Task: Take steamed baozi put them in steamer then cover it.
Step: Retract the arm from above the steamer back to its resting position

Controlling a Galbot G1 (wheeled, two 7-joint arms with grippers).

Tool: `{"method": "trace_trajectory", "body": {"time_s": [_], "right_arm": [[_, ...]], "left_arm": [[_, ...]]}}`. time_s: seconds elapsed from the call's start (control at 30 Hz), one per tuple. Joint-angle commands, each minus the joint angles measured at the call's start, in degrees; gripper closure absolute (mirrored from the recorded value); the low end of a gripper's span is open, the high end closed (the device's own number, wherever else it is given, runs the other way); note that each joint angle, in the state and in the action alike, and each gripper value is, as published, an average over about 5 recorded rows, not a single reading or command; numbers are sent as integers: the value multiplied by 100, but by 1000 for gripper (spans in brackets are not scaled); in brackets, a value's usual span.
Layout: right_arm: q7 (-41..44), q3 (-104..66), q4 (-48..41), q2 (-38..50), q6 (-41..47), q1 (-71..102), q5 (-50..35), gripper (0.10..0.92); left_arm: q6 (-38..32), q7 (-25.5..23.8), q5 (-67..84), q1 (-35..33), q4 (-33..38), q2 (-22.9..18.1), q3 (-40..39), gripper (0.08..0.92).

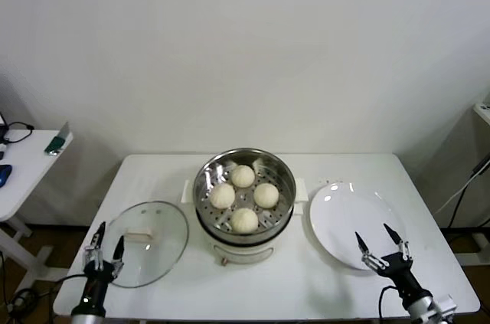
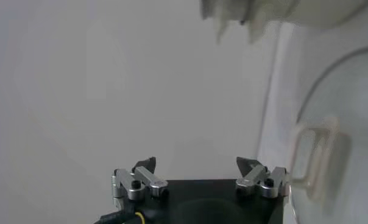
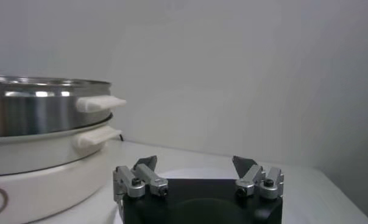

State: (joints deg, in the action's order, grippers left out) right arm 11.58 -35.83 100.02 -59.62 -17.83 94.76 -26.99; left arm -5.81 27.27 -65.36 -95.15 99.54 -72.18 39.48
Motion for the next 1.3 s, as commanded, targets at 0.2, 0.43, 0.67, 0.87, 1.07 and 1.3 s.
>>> {"method": "trace_trajectory", "body": {"time_s": [0.2,0.43,0.67,0.87,1.07,1.3], "right_arm": [[68,41,88,-504,-501,395,183,203],[88,-33,165,-512,-541,483,173,203],[99,-43,148,-566,-571,509,212,203],[101,-53,153,-583,-588,545,236,203],[108,-53,154,-607,-606,537,253,203],[104,-24,131,-660,-594,494,330,203]], "left_arm": [[-309,465,-1317,893,-1689,117,-107,177],[-371,304,-1299,1324,-2034,198,-175,177],[-358,107,-1179,1591,-2014,248,-310,177],[-247,-28,-958,1761,-2082,278,-424,187],[-197,-145,-965,1769,-2258,277,-465,327],[-230,-157,-987,1751,-2296,197,-450,535]]}}
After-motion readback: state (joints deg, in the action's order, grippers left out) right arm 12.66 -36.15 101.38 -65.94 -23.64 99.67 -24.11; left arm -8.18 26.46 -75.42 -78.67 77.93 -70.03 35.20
